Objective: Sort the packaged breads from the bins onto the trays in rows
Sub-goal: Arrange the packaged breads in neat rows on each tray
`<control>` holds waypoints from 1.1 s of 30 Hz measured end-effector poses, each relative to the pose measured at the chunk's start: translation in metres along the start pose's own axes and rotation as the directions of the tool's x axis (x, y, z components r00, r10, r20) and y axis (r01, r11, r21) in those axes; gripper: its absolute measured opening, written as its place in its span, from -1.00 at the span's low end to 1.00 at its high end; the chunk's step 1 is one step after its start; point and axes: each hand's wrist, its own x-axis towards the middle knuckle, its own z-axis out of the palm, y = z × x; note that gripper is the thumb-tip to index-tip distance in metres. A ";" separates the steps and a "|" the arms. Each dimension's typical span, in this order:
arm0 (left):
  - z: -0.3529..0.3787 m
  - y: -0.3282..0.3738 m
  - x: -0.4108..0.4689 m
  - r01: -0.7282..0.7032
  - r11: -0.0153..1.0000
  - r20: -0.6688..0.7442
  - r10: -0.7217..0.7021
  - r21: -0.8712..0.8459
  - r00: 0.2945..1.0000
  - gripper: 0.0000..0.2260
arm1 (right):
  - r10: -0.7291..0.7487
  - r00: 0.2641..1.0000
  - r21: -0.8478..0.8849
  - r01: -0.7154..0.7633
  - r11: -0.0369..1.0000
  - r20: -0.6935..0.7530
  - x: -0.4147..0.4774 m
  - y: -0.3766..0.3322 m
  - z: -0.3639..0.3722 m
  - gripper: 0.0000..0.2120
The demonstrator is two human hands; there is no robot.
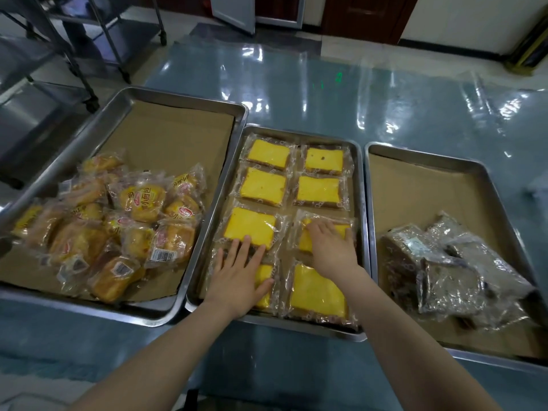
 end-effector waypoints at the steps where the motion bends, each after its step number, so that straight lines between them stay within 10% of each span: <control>1: 0.000 0.000 0.000 0.001 1.000 0.002 -0.001 -0.001 1.000 -0.34 | -0.017 1.000 -0.003 0.017 1.000 -0.002 -0.001 0.003 0.002 -0.39; 33: -0.020 0.004 0.014 0.003 1.000 0.068 -0.004 0.006 0.998 -0.25 | -0.042 0.999 0.003 0.042 0.999 -0.026 -0.024 0.010 0.011 -0.33</control>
